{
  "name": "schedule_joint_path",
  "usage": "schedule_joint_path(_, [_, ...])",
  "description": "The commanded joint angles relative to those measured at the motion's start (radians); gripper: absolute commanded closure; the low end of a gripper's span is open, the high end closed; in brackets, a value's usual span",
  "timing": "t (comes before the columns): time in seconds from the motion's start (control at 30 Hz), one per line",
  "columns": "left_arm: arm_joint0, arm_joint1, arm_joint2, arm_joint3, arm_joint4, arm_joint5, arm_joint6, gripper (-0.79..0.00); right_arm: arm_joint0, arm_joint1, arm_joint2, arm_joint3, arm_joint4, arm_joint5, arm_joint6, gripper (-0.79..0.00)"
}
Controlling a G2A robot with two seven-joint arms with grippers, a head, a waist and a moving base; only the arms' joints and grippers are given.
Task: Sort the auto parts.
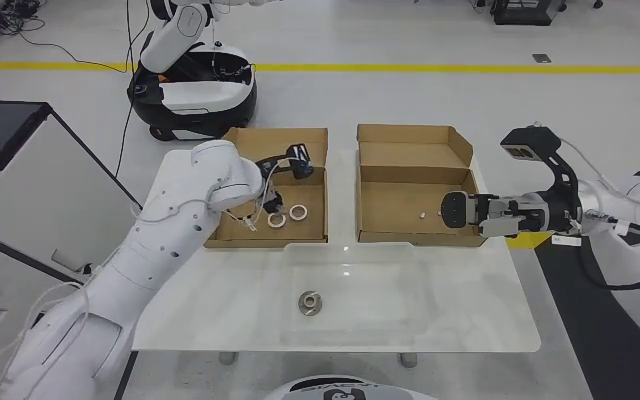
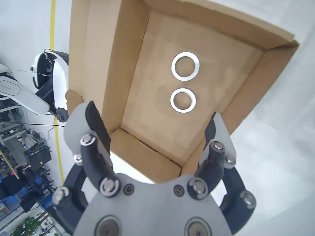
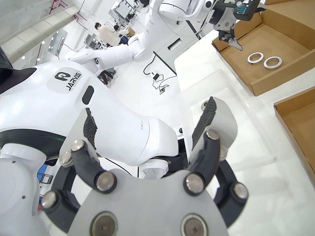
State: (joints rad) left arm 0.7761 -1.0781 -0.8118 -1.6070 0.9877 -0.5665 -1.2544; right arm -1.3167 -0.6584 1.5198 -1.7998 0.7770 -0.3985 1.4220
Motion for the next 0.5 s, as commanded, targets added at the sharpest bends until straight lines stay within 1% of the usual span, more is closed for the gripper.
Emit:
schedule_joint_path(0.0, [0.011, 0.017, 0.003, -0.08, -0.065, 0.036, -0.036, -0.785, 0.0, 0.0, 0.0, 0.0, 0.0, 0.0, 0.0, -0.785])
schedule_joint_path(0.03, [0.013, 0.023, 0.008, -0.102, -0.082, 0.046, -0.046, -0.785, 0.0, 0.0, 0.0, 0.0, 0.0, 0.0, 0.0, -0.785])
schedule_joint_path(0.13, [0.005, 0.054, 0.042, -0.205, -0.184, 0.099, -0.098, -0.785, 0.0, 0.0, 0.0, 0.0, 0.0, 0.0, 0.0, -0.785])
schedule_joint_path(0.23, [-0.02, 0.084, 0.077, -0.3, -0.27, 0.151, -0.15, -0.785, 0.0, 0.0, 0.0, 0.0, 0.0, 0.0, 0.0, -0.785])
schedule_joint_path(0.37, [-0.058, 0.121, 0.117, -0.393, -0.381, 0.2, -0.199, -0.785, 0.0, 0.0, 0.0, 0.0, 0.0, 0.0, 0.0, -0.785])
schedule_joint_path(0.47, [-0.077, 0.141, 0.135, -0.446, -0.433, 0.226, -0.225, -0.785, 0.0, 0.0, 0.0, 0.0, 0.0, 0.0, 0.0, -0.785])
